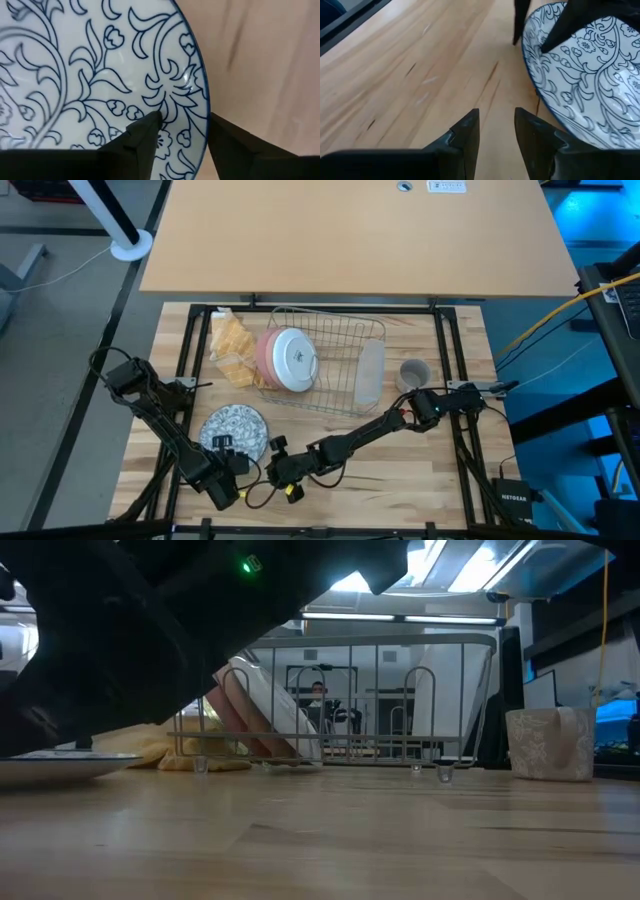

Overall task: Sort dishes
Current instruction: Put the white patterned plate in the dish rack

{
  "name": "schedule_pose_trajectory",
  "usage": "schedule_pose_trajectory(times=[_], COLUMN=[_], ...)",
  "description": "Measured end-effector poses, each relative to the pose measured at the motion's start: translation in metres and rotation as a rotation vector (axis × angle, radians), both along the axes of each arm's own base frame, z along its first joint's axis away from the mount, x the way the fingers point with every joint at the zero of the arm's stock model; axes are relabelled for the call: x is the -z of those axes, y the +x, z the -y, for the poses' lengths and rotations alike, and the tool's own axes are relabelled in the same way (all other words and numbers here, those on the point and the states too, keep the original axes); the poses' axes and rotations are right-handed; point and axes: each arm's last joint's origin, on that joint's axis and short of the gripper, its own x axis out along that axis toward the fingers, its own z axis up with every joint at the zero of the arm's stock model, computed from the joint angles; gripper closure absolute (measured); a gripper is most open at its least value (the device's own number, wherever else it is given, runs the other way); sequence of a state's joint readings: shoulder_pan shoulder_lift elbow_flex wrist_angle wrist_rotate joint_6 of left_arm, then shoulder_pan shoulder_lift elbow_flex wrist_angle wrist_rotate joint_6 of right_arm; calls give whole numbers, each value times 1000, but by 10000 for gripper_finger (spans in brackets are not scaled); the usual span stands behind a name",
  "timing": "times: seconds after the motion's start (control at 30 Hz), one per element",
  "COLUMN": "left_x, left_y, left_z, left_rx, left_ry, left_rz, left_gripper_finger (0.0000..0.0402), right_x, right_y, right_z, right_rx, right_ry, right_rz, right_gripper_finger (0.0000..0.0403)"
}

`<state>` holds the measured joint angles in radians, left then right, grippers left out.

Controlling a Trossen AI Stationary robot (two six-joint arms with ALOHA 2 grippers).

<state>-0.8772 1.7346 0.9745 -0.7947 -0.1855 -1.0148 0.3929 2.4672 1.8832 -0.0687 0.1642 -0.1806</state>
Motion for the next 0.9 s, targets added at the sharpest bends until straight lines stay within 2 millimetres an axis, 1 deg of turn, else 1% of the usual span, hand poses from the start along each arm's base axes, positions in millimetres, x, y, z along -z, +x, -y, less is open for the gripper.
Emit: schedule_pose_trajectory(times=[0.47,0.7,0.77,0.9], left_x=[-3,-10,-11,-12], left_y=[-1,-1,0,-1], left_z=[-4,-3,-3,-4], left_rx=[-6,-6,-10,-24], left_ry=[85,104,104,126], left_rz=[4,-24,-20,-17], left_gripper_finger=[330,391,398,400], right_x=[0,-2,-2,-2], right_y=[0,2,2,4], right_z=[0,3,4,8], right_rx=[0,63,92,132], right_ry=[2,-33,-59,-86], right_rz=[5,39,49,59], right_gripper_finger=[275,274,275,274])
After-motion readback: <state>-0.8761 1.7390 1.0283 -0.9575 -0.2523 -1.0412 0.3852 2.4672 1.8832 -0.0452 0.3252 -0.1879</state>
